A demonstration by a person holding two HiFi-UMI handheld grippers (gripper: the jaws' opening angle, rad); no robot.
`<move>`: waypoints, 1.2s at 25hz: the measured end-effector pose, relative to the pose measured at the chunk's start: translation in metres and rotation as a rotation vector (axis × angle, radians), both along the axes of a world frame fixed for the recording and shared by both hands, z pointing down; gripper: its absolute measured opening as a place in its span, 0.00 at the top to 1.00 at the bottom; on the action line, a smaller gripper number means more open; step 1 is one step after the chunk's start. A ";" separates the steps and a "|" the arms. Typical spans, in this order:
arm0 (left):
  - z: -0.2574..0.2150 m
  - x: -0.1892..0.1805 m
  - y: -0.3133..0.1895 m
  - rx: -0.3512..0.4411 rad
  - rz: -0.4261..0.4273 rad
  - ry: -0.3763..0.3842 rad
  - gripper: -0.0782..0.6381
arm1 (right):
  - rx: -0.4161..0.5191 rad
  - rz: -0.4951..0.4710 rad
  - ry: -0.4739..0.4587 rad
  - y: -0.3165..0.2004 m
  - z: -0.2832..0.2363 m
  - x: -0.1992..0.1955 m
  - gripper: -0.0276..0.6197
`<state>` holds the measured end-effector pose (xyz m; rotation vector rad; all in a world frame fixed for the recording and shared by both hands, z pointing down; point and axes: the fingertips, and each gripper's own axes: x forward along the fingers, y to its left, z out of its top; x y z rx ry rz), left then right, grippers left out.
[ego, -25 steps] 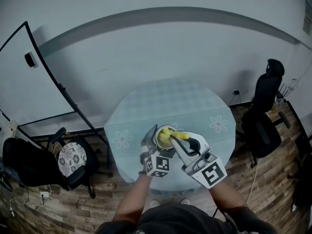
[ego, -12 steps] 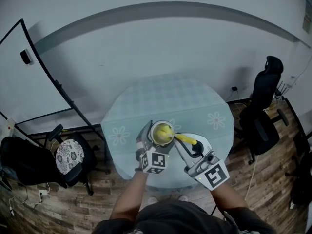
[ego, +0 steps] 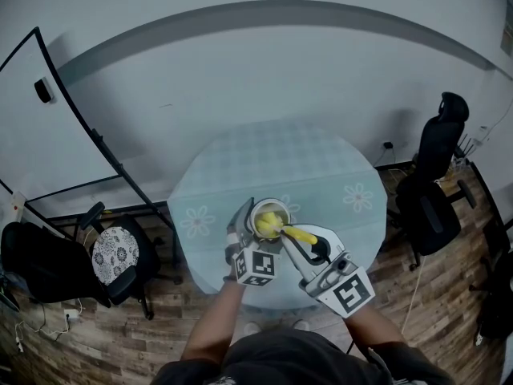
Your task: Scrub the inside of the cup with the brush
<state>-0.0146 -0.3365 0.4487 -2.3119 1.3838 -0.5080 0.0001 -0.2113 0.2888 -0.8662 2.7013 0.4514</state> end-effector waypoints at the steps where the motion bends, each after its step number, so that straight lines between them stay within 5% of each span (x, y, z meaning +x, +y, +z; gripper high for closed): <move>1: 0.001 0.001 0.001 -0.002 0.002 0.000 0.12 | 0.005 -0.006 0.002 0.000 -0.001 -0.003 0.90; 21: 0.041 -0.014 -0.001 -0.119 -0.017 0.026 0.12 | 0.025 0.029 -0.089 -0.002 -0.022 0.023 0.90; 30: 0.089 -0.019 -0.010 -0.236 -0.038 0.068 0.12 | -0.033 0.160 -0.095 -0.037 -0.001 0.065 0.90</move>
